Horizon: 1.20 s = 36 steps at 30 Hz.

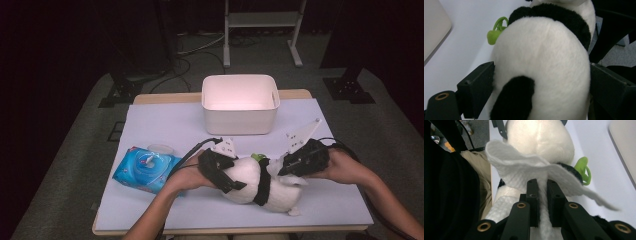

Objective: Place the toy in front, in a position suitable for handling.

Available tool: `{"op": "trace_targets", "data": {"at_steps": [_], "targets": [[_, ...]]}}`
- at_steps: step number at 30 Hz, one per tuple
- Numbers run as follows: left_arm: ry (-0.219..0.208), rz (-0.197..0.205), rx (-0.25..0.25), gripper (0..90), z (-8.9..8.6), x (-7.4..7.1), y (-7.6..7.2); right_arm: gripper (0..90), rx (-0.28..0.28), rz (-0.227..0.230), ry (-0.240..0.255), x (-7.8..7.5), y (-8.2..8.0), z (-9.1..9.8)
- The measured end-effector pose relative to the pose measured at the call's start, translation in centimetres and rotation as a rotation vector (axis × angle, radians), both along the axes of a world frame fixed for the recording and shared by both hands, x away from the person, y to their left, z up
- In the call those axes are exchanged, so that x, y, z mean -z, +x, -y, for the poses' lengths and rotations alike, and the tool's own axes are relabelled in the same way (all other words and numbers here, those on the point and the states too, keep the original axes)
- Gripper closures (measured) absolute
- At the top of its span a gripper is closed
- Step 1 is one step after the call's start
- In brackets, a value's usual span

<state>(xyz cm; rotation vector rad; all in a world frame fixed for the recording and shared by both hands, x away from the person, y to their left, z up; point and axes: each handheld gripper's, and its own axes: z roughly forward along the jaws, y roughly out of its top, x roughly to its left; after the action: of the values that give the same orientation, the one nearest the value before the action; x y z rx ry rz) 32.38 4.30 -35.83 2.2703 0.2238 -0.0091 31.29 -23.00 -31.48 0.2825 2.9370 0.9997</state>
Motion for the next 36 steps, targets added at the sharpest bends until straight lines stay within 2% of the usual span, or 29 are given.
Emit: {"op": "trace_targets", "data": {"at_steps": [3, 14, 21, 31, 34, 36], "targets": [[-0.023, -0.011, -0.006, 9.4, -0.3, 0.2, 0.1, 80.8, 0.005, -0.006, 0.007, 0.2, -0.1, 0.4], [-0.059, -0.026, -0.010, 7.0, -1.2, 0.6, 0.5, 80.9, 0.013, -0.013, 0.014, 0.5, -0.3, 1.3], [-0.054, -0.035, -0.014, 5.7, -1.6, 0.8, 0.5, 80.9, 0.018, -0.013, 0.008, 0.6, -0.5, 1.8], [-0.047, -0.078, 0.003, 2.7, -1.4, 1.7, 0.6, 80.9, 0.021, -0.028, 0.002, 0.7, -0.7, 2.3], [-0.069, -0.087, -0.002, 2.8, -1.4, 2.1, 0.6, 80.9, 0.022, -0.028, -0.001, 0.7, -0.7, 2.3], [-0.087, -0.093, 0.001, 7.5, -1.5, 2.3, 0.8, 80.9, 0.025, -0.030, -0.003, 0.7, -0.6, 2.3]]}}
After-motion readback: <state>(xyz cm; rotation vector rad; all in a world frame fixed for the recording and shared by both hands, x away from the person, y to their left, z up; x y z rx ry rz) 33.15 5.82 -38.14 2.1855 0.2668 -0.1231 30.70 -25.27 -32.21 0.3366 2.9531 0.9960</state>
